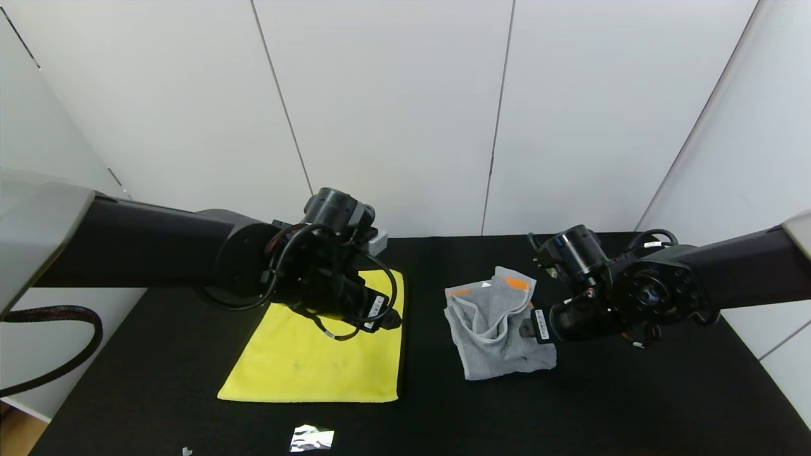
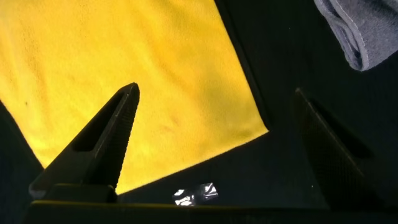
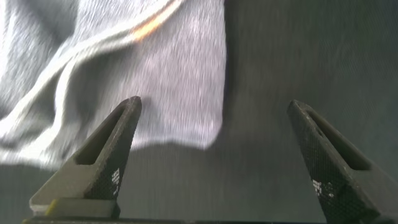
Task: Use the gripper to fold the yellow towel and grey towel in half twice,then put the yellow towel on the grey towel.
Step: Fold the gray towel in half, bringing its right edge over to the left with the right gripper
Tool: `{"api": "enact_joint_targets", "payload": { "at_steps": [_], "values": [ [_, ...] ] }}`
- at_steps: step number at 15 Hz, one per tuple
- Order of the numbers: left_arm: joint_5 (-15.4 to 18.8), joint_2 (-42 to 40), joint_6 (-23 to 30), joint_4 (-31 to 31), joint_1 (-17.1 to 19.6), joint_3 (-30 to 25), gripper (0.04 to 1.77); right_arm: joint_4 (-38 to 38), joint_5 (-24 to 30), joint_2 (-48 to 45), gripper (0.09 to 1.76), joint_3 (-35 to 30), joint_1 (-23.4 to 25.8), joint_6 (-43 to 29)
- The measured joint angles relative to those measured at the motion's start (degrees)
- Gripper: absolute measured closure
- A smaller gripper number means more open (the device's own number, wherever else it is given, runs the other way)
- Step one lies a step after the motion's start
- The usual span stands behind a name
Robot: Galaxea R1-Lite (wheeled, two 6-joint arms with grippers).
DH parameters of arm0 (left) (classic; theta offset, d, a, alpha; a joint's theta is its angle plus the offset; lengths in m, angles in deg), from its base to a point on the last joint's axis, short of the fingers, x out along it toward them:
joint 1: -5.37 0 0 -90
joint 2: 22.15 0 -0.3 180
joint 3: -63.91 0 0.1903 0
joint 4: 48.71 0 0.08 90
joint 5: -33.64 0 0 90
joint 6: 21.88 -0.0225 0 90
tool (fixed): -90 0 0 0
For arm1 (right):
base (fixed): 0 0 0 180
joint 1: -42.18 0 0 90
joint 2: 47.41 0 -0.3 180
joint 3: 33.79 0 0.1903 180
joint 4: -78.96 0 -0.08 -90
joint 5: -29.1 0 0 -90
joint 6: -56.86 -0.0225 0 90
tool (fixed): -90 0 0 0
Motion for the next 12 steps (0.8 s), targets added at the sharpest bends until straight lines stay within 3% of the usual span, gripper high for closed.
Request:
{"api": "enact_joint_targets", "payload": {
  "at_steps": [8,12],
  "values": [
    [0.07,-0.11,0.05,0.13,-0.05,-0.69,0.09,-12.11,0.09,4.96,0.15,0.63,1.05,0.02],
    [0.07,-0.13,0.11,0.39,-0.06,-1.22,0.09,-18.49,0.22,5.56,0.15,-0.2,-1.65,-0.13]
  ]
}}
